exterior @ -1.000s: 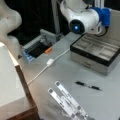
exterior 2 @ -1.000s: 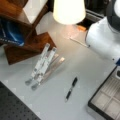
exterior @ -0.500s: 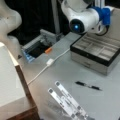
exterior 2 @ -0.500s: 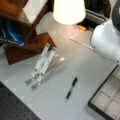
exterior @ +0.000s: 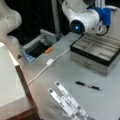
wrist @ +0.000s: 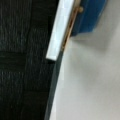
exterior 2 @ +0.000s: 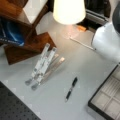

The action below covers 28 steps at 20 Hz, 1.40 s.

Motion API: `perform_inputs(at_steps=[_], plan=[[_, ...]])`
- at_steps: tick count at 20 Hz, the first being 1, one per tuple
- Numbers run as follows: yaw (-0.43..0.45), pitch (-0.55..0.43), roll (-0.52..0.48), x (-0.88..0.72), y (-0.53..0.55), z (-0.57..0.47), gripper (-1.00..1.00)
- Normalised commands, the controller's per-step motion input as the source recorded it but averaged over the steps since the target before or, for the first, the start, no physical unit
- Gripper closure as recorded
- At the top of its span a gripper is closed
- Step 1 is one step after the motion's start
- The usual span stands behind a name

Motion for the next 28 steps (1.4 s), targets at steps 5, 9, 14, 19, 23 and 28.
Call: perform_inputs(at_steps=[5, 9, 14, 19, 23, 28], plan=[[-0.05, 0.042, -0.008, -0.15, -0.26, -0.05, -1.0], [0.039, 0.119, -0.235, -0.18, -0.4, -0.02, -1.0], [0.146, 0.154, -0.345, -0.21, -0.4, 0.09, -1.0], [0.232, 0.114, -0.458, -0.29, -0.38, 0.13, -1.0], [0.288, 0.063, -0.41, -0.39, -0.44, 0.11, -1.0], [0.215, -0.007, -0.419, -0.38, -0.41, 0.04, -1.0]])
